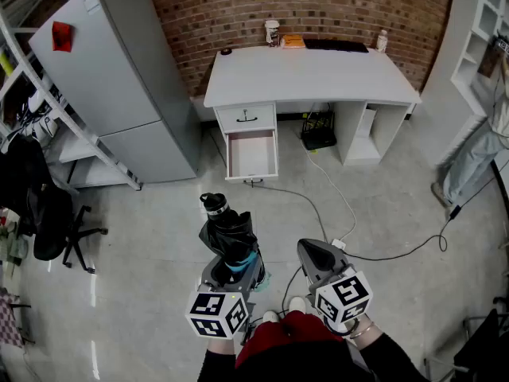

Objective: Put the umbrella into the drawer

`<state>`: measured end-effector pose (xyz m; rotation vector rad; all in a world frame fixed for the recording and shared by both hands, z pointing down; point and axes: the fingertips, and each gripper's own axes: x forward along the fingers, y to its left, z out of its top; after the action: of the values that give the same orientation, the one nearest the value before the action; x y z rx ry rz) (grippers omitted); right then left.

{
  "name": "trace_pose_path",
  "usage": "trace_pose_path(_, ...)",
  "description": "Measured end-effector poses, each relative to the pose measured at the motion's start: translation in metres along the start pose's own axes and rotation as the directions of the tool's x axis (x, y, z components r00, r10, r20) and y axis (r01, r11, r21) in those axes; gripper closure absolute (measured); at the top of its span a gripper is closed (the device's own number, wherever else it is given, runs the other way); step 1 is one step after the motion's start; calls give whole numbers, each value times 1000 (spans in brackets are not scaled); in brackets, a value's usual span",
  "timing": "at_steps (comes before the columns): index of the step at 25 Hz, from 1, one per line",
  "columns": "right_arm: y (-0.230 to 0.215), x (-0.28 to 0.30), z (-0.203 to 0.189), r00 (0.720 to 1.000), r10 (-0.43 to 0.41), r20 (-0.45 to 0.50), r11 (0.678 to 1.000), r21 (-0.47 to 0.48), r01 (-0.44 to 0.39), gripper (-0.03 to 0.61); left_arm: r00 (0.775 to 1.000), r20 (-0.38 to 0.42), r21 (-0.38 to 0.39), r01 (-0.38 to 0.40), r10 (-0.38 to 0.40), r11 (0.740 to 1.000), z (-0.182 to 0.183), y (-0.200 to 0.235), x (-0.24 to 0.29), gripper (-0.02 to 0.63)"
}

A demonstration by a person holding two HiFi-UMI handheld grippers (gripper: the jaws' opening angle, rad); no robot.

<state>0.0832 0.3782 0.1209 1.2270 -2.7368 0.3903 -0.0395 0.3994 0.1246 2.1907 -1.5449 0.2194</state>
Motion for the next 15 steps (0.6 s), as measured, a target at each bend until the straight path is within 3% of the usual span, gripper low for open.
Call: trace_pose_path(15,-42,3,9,999,36,-9,999,7,-36,577,999,-8,11,-37,37,999,10,-10,39,364)
